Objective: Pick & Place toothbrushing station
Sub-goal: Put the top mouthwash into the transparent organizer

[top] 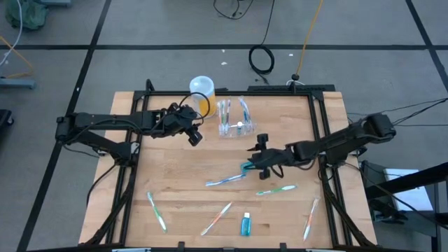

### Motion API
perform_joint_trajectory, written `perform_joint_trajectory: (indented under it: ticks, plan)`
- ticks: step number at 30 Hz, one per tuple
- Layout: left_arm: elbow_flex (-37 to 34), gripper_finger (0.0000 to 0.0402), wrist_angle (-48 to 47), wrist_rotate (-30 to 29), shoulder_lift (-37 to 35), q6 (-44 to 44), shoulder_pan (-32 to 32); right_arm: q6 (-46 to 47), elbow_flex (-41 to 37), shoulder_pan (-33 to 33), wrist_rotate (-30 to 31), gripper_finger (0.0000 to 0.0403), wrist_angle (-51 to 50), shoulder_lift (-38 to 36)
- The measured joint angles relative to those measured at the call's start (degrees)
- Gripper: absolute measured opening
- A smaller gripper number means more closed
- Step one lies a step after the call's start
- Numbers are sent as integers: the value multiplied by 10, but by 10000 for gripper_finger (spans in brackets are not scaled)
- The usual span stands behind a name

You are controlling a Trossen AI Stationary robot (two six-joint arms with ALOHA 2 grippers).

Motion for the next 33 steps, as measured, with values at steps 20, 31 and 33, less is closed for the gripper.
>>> perform_joint_trajectory:
  ticks: [20, 31, 33]
  plan:
    - [0, 161, 1, 1, 0, -11, 0, 96, -297, -33, -155, 165, 392, -41]
    - [0, 161, 5, 1, 0, -12, 0, 126, -306, -108, -254, 165, 467, 12]
    - [0, 161, 4, 0, 0, -12, 0, 127, -300, -116, -282, 165, 470, 33]
